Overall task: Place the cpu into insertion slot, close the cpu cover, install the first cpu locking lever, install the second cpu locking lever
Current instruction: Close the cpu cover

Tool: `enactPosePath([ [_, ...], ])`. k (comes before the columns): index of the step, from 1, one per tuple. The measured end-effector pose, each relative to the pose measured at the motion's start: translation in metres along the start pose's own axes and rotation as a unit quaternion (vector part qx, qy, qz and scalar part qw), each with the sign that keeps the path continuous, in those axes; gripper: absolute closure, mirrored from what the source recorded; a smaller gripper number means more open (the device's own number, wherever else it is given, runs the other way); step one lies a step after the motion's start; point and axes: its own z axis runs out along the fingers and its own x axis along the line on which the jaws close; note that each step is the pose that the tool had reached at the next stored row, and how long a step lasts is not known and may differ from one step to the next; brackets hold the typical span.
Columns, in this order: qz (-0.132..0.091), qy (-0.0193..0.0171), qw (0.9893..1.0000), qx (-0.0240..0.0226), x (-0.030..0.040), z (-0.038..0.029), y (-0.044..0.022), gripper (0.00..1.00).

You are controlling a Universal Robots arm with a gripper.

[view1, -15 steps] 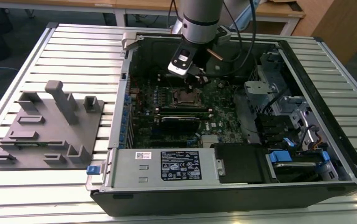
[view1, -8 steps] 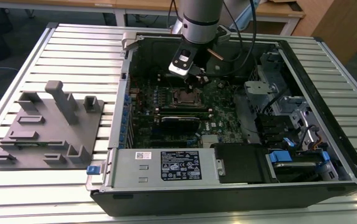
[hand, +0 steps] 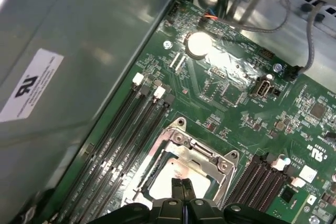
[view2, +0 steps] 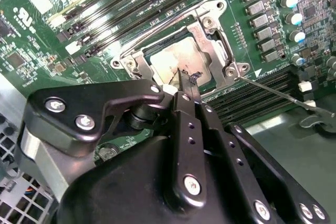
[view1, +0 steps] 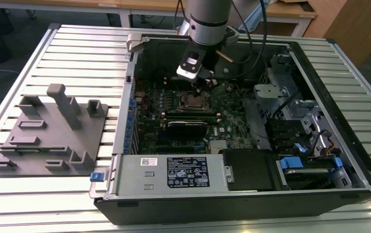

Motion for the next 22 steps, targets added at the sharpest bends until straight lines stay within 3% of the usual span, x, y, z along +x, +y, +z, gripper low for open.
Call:
enactPosePath([
  [7, -0.042, 0.0, 0.9991, -0.0005, 0.0, 0.0001, 0.0, 0.9],
  [18, -0.045, 0.0, 0.999, -0.0005, 0.0, 0.0001, 0.0, 0.9],
  [22, -0.058, 0.0001, 0.9983, -0.0007, 0.0, 0.0002, 0.0, 0.9],
])
